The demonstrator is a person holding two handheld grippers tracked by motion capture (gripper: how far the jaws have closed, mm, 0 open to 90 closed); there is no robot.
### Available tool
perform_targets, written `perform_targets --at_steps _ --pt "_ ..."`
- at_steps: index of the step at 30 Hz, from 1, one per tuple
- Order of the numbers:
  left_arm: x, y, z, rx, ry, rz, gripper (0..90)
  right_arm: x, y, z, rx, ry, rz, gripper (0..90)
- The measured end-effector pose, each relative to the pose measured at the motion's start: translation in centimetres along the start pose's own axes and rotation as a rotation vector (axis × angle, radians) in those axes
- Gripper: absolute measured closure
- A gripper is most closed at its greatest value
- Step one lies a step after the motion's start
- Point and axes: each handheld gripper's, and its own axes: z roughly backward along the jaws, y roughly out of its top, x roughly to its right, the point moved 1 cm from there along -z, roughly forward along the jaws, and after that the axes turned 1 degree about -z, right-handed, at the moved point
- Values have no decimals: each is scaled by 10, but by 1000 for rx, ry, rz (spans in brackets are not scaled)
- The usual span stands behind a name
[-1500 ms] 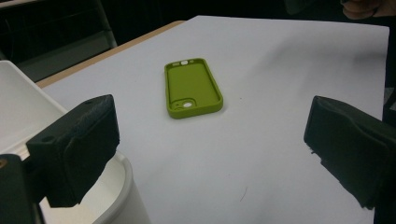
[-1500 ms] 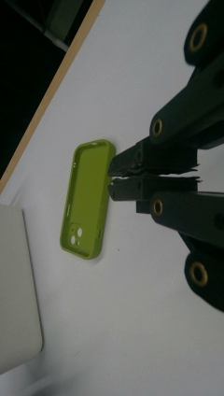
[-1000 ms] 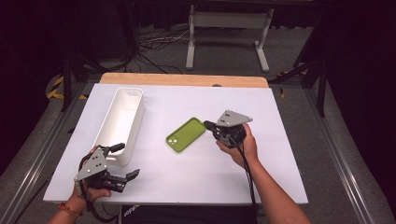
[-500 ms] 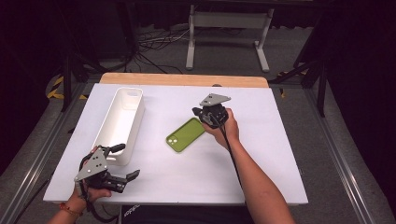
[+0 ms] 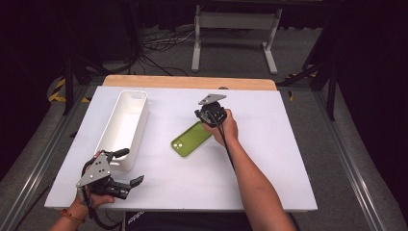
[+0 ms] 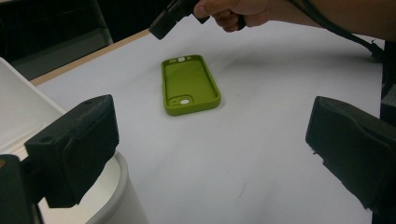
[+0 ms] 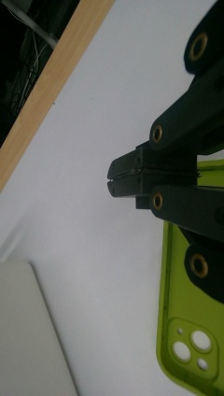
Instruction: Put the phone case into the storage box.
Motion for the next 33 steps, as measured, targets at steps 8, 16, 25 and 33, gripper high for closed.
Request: perform_targets --at_steps 8,16,25,33 --pt "0 -1 0 2 -2 3 36 1 -8 -24 -59 6 -15 900" --pt "1 -2 0 0 -8 0 37 -3 -11 -38 -108 13 2 900" --pt "2 -2 -1 -6 -12 -4 38 -3 -14 -40 -142 -1 8 900" --pt "2 -2 -1 -9 -15 -3 38 2 -16 -40 -188 -16 15 900"
